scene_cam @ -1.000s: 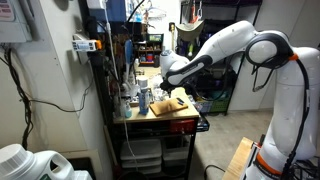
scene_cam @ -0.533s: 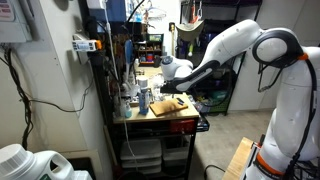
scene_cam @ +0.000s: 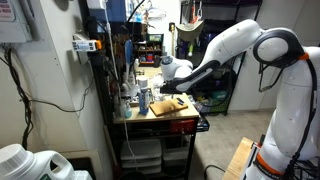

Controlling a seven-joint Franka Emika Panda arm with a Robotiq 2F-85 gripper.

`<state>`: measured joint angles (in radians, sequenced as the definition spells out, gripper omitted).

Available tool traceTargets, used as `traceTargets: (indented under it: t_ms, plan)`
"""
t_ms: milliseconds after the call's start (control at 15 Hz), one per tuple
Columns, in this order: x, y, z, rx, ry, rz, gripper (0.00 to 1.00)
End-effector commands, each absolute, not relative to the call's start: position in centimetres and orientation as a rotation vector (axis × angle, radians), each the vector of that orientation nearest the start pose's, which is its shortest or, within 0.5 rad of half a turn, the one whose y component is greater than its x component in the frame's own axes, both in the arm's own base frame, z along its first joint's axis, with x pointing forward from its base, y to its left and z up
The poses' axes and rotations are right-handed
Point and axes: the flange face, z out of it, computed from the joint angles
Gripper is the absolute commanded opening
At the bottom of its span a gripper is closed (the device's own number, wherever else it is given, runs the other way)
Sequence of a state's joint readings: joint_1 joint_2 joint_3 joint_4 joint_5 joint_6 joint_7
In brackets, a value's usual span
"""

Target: Pick up the batteries and place them standing vertically on the wooden board one by one

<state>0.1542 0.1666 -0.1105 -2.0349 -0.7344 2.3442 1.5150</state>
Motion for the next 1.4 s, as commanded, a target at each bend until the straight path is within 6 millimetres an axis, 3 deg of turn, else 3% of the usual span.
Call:
traceTargets:
  t_ms: [0,333,667,800,867,1133,1200,1333]
  plan:
    - [59.7,2.9,37.5,-2.895,1.669,-0.927,0.04]
    - [59.5,4.2,36.1,-2.806,1.777,-1.116,0.04]
    - [59.3,5.5,34.5,-2.807,1.754,-1.411,0.04]
    - [58.8,6.0,33.8,-2.910,1.682,-1.367,0.04]
    - [59.2,5.8,34.6,-2.852,1.728,-1.363,0.16]
    - [59.0,6.4,33.9,-2.889,1.696,-1.349,0.16]
    - [59.0,6.4,33.9,-2.891,1.696,-1.348,0.04]
    - [58.6,7.3,33.8,-2.863,1.728,-1.395,0.04]
